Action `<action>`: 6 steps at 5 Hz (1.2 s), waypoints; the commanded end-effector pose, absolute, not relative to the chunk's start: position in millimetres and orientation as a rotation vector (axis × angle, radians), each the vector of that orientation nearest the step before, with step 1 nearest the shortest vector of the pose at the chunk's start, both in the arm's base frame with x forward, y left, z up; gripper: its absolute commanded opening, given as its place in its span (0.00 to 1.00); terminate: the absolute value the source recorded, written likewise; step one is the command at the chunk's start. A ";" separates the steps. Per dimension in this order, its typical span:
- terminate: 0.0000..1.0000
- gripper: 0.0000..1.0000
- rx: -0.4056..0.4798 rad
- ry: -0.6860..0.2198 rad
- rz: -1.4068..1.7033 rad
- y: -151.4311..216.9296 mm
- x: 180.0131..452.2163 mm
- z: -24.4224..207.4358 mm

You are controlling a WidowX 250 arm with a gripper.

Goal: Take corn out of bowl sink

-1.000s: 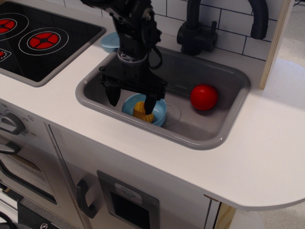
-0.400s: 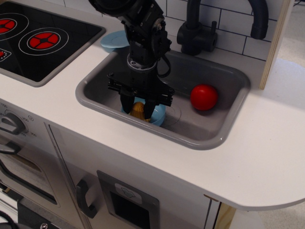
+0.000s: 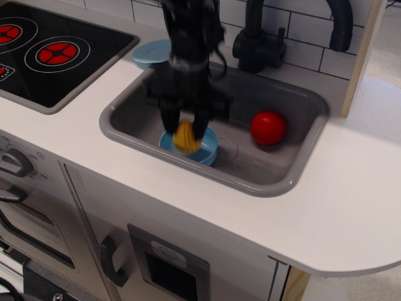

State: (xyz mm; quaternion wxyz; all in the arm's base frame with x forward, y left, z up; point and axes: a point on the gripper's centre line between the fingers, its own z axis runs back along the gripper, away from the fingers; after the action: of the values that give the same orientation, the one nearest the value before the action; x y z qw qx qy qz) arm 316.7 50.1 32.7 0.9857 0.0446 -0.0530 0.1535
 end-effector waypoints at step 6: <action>0.00 0.00 0.156 -0.147 0.495 114.3 361.2 38.7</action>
State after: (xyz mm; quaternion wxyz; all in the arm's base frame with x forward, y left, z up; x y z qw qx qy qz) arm 358.1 109.3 27.2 0.9650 0.0756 -0.0554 0.2448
